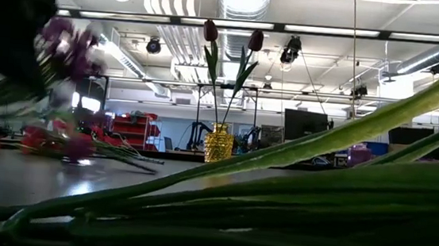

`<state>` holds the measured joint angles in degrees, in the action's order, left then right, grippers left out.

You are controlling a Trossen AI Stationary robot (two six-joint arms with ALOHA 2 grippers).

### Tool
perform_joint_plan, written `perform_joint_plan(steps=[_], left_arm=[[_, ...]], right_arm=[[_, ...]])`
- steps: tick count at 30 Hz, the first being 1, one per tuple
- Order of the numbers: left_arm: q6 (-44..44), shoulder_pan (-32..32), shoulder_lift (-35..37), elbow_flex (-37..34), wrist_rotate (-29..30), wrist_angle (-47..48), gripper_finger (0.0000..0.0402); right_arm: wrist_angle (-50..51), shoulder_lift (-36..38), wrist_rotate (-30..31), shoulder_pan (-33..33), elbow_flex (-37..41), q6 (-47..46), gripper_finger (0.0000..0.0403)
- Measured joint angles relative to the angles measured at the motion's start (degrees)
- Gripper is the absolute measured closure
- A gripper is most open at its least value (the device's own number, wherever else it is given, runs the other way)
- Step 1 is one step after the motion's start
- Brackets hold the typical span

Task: Sort flowers into vase by color
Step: Put the left violet flowers into the yellow flower vase

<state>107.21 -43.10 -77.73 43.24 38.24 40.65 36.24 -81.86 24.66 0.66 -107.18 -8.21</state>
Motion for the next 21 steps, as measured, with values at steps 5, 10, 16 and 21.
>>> perform_joint_plan(steps=[5, 10, 16, 21], left_arm=[[-15.21, 1.74, 6.18, 0.02, 16.03, -2.72, 0.0399], [-28.81, 8.71, 12.47, 0.02, 18.5, -4.31, 0.04], [-51.67, 28.92, 17.53, 0.02, 2.76, -14.12, 0.04], [-67.88, 42.22, 19.46, 0.02, -4.76, -25.81, 0.04]], right_arm=[[-0.19, 0.01, -0.02, -0.03, 0.36, -0.4, 0.0042], [-1.71, 0.04, 0.03, -0.04, 0.36, -0.57, 0.0042], [-3.04, 0.05, 1.18, -0.04, -0.32, 3.23, 0.0042], [-3.63, 0.43, 2.02, -0.01, -0.32, 5.97, 0.0042]])
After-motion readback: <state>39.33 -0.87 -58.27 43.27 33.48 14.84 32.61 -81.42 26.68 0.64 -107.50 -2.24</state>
